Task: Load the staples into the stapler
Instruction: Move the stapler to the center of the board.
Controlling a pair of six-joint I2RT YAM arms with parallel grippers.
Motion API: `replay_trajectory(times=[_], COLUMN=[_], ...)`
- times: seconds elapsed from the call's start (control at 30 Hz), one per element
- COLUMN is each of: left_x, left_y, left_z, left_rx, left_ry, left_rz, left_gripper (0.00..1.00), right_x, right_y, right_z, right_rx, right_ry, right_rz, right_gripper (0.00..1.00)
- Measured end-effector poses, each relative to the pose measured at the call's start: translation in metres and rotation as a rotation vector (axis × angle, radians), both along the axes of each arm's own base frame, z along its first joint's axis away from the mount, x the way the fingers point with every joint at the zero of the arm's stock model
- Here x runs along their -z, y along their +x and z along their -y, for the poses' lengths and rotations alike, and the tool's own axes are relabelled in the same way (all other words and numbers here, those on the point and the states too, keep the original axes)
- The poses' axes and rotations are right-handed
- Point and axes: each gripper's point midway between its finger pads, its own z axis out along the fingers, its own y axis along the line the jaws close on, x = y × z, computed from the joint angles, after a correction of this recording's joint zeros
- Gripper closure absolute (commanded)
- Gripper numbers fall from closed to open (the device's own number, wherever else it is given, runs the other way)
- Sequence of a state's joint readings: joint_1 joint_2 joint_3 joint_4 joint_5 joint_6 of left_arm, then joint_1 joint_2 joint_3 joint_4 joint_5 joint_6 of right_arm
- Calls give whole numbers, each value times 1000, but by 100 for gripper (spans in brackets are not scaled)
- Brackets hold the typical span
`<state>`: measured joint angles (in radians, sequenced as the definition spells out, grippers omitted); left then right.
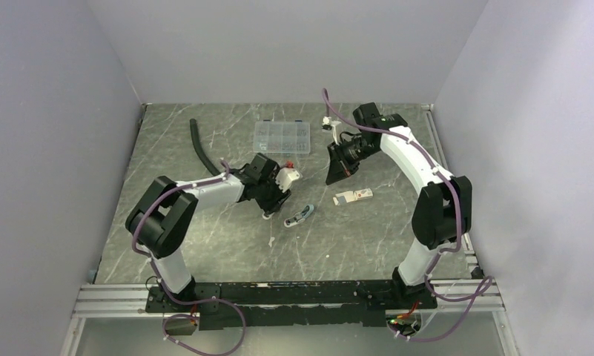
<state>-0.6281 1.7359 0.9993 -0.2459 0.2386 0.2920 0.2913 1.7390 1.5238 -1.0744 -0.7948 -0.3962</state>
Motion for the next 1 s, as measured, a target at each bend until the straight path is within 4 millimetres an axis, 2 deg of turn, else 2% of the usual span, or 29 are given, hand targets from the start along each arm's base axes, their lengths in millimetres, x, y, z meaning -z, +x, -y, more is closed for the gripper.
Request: replay_trajectory(times=[0.13, 0.2, 0.3, 0.5, 0.67, 0.83, 0.93, 1.0], left_x=[3, 2, 2, -6, -8, 0, 1, 1], left_y=[-4, -7, -16, -48, -68, -88, -90, -90], left_z=[5, 8, 8, 4, 7, 11, 14, 14], left_rx=[43, 72, 126, 231, 312, 360, 372, 372], left_ry=[6, 0, -4, -22, -27, -6, -1, 5], left_rz=[5, 3, -1, -59, -70, -92, -88, -82], left_gripper=[73, 76, 77, 77, 70, 58, 45, 29], right_x=[5, 7, 8, 4, 3, -1, -3, -3], right_y=[-1, -1, -1, -2, -3, -1, -1, 0], right_z=[6, 8, 12, 11, 9, 4, 1, 0], right_rx=[15, 22, 31, 31, 25, 25, 27, 29], right_ry=[-4, -6, -7, 9, 25, 55, 74, 77], right_rz=[-11, -17, -22, -19, -23, -21, -26, -26], right_gripper=[100, 100, 100, 100, 100, 100, 100, 100])
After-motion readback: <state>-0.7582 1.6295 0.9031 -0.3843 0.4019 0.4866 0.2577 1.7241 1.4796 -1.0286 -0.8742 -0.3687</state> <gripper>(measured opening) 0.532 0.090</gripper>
